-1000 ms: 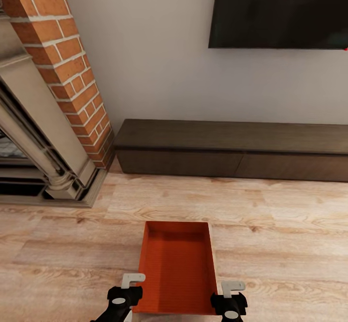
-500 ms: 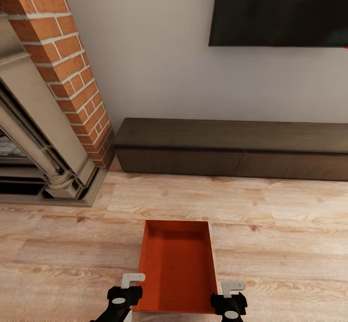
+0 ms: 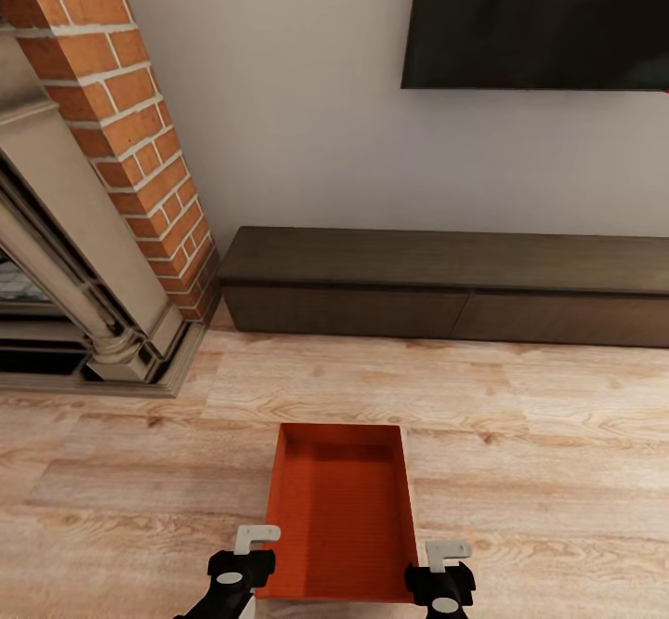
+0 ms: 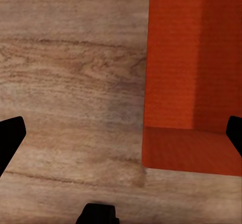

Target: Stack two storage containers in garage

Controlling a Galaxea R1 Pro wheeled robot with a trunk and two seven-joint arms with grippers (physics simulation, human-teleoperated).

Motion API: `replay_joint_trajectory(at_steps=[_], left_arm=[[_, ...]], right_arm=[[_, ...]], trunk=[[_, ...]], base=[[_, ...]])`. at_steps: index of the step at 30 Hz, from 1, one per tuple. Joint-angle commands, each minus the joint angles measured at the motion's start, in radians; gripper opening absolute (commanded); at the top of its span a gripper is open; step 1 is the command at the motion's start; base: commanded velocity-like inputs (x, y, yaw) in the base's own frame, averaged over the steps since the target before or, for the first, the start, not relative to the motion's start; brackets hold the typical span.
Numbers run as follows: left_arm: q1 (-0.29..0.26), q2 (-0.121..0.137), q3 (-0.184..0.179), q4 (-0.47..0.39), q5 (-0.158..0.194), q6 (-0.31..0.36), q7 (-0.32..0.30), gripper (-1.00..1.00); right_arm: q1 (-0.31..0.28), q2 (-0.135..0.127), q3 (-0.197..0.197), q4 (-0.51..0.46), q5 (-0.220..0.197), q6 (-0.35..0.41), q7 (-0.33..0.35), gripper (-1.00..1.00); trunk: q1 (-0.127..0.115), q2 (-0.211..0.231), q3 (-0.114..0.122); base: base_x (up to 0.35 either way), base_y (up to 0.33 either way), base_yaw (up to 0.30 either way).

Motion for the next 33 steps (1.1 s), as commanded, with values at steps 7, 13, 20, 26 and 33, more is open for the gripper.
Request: replay_joint_trajectory(at_steps=[7,13,20,26,33], left_arm=[[0.0,-0.002,0.003,-0.003,-0.007,0.008,0.004,1.0],[0.0,-0.003,0.004,-0.003,-0.001,0.008,0.005,1.0],[0.0,-0.003,0.004,-0.003,0.0,0.009,0.005,1.0],[0.0,-0.002,0.003,-0.003,0.0,0.008,0.006,1.0],[0.0,-0.003,0.003,-0.004,0.0,0.005,0.006,1.0]], right_arm=[[-0.001,0.0,0.007,0.0,-0.011,-0.004,-0.005,1.0],[-0.001,0.0,0.007,0.0,-0.011,-0.004,-0.005,1.0],[-0.001,0.0,0.007,0.0,-0.011,-0.004,-0.005,1.0],[-0.001,0.0,0.008,0.0,-0.011,-0.004,-0.005,1.0],[-0.001,0.0,0.007,0.0,-0.011,-0.004,-0.006,1.0]], trunk=[[0.0,0.0,-0.001],[0.008,-0.014,-0.007],[0.034,-0.063,-0.029],[0.057,-0.105,-0.048],[0.084,-0.154,-0.07]], base=[[0.0,0.0,0.0],[0.0,0.0,0.0],[0.0,0.0,0.0],[0.0,0.0,0.0],[0.0,0.0,0.0]])
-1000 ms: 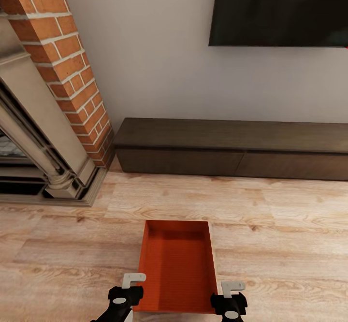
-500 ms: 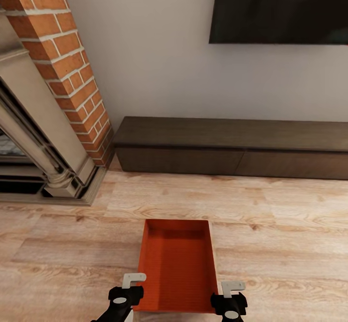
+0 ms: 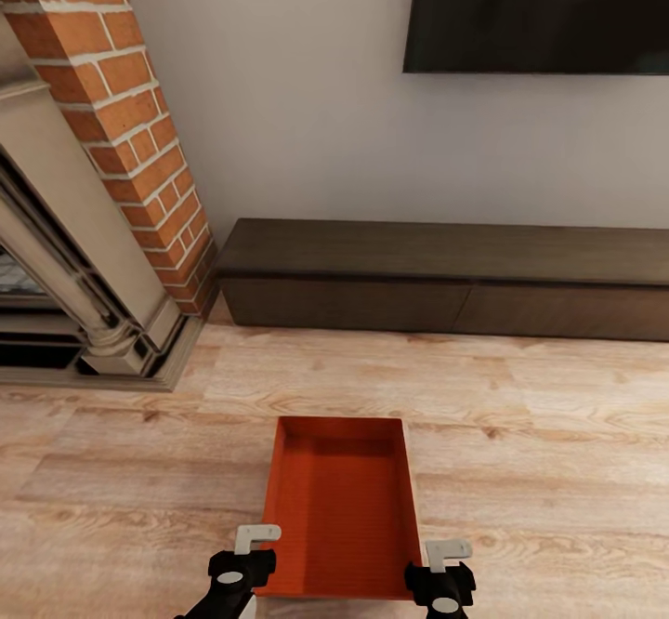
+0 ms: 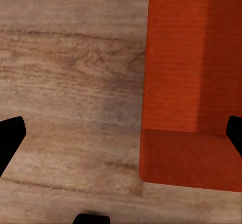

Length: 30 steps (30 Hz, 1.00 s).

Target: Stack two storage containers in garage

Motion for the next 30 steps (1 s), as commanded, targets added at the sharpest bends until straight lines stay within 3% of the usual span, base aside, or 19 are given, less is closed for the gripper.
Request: replay_joint_trajectory(at_steps=[1,16,30], left_arm=[[0.0,-0.001,0.002,-0.002,-0.009,0.006,0.002,1.0],[0.0,-0.016,0.002,-0.089,-0.009,0.04,0.014,1.0],[0.0,-0.015,0.001,-0.094,-0.009,0.044,0.007,1.0]], right_arm=[[-0.001,0.0,0.008,0.0,-0.01,-0.004,-0.005,1.0],[-0.003,-0.009,0.009,-0.049,-0.009,0.002,-0.001,1.0],[-0.007,-0.011,0.009,-0.072,-0.007,0.024,0.004,1.0]], trunk=[[0.004,-0.008,-0.004],[0.061,-0.113,-0.051],[0.115,-0.211,-0.095]], base=[[0.0,0.0,0.0],[0.0,0.0,0.0],[0.0,0.0,0.0]])
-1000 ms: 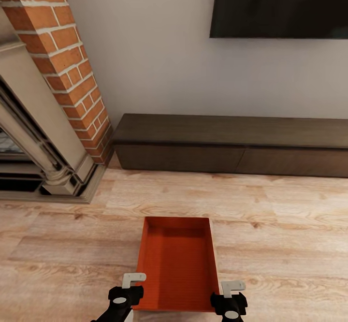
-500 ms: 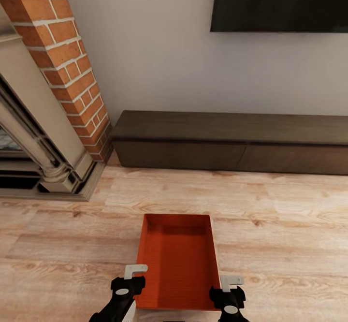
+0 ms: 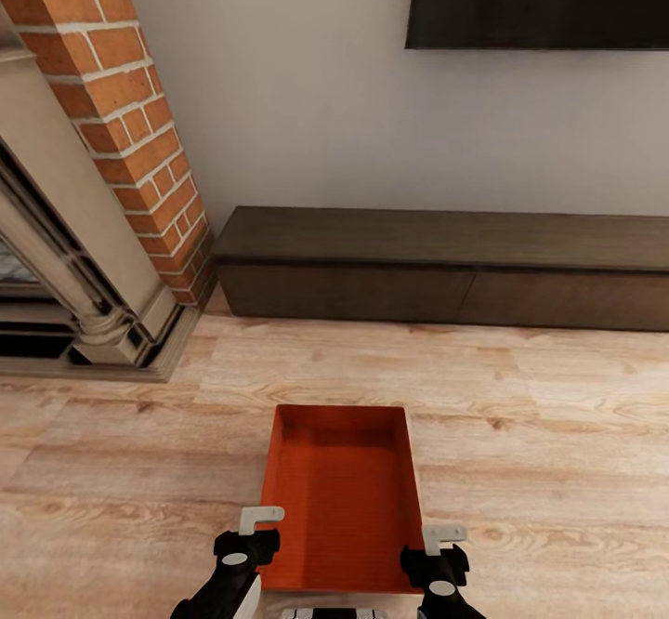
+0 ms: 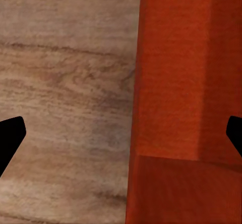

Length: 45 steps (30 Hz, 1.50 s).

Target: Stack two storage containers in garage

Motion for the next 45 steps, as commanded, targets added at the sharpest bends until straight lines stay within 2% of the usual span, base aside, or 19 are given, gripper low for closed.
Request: replay_joint_trajectory(at_steps=[1,5,14,23,35,45], left_arm=[[0.0,-0.001,0.002,-0.002,-0.009,0.007,0.002,1.0],[0.0,0.002,0.002,-0.014,-0.008,0.006,0.0,1.0],[0.0,0.003,0.003,-0.023,-0.009,0.004,-0.001,1.0],[0.0,0.004,0.005,-0.036,-0.008,-0.004,-0.001,1.0],[0.0,0.004,0.005,-0.036,-0.009,0.001,-0.003,1.0],[0.0,0.004,0.005,-0.037,-0.009,-0.002,-0.002,1.0]], right_arm=[[-0.001,-0.001,0.008,-0.002,-0.01,0.004,-0.006,1.0],[-0.006,0.0,0.009,-0.01,-0.009,0.029,-0.004,1.0],[-0.011,0.003,0.011,-0.011,-0.008,0.031,-0.003,1.0],[-0.012,0.002,0.017,-0.011,-0.008,0.022,-0.002,1.0],[-0.012,0.001,0.018,-0.011,-0.008,0.022,-0.002,1.0],[-0.012,0.0,0.018,-0.011,-0.008,0.022,-0.003,1.0]], trunk=[[0.004,-0.008,-0.004],[0.019,-0.036,-0.016],[0.054,-0.099,-0.045],[0.054,-0.099,-0.045],[0.1,-0.183,-0.082],[0.1,-0.183,-0.082]], base=[[0.0,0.0,0.0],[0.0,0.0,0.0],[0.0,0.0,0.0],[0.0,0.0,0.0],[0.0,0.0,0.0],[0.0,0.0,0.0]])
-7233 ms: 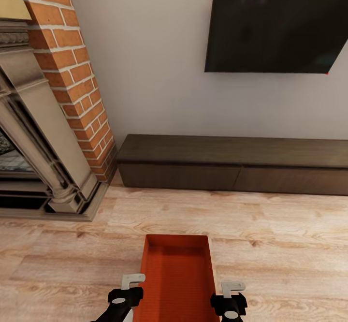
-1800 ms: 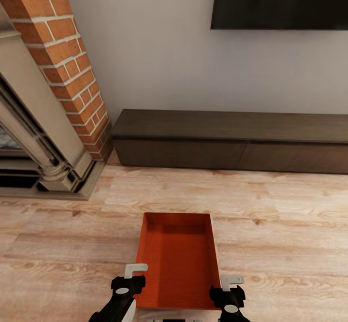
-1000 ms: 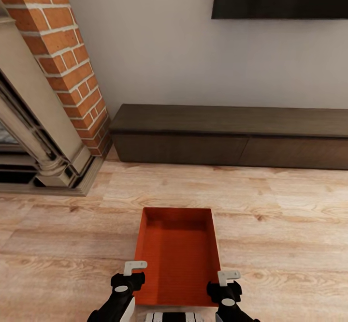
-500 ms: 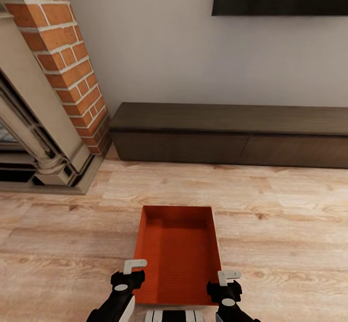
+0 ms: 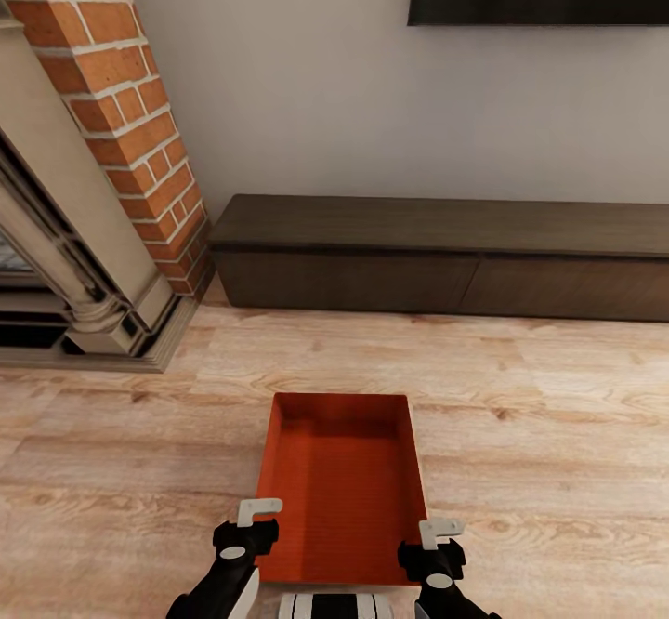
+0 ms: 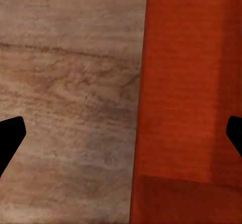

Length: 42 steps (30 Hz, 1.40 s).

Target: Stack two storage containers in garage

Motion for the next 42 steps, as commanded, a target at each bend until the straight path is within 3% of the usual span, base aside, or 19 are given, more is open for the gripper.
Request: replay_joint_trajectory(at_steps=[1,28,42], left_arm=[[0.0,-0.001,0.003,-0.002,-0.009,0.007,0.002,1.0],[0.0,0.005,-0.002,0.001,-0.02,0.002,0.006,1.0],[0.0,0.006,-0.002,0.01,-0.021,-0.001,0.004,1.0]], right_arm=[[-0.001,-0.001,0.008,-0.001,-0.009,0.0,-0.007,1.0],[-0.001,-0.004,0.0,-0.045,-0.01,-0.02,-0.01,1.0],[-0.001,-0.026,-0.004,-0.045,-0.018,-0.033,-0.015,1.0]], trunk=[[0.0,0.0,-0.001],[0.0,0.0,-0.001],[0.0,0.0,-0.001]], base=[[0.0,0.0,0.0],[0.0,0.0,0.0],[0.0,0.0,0.0]])
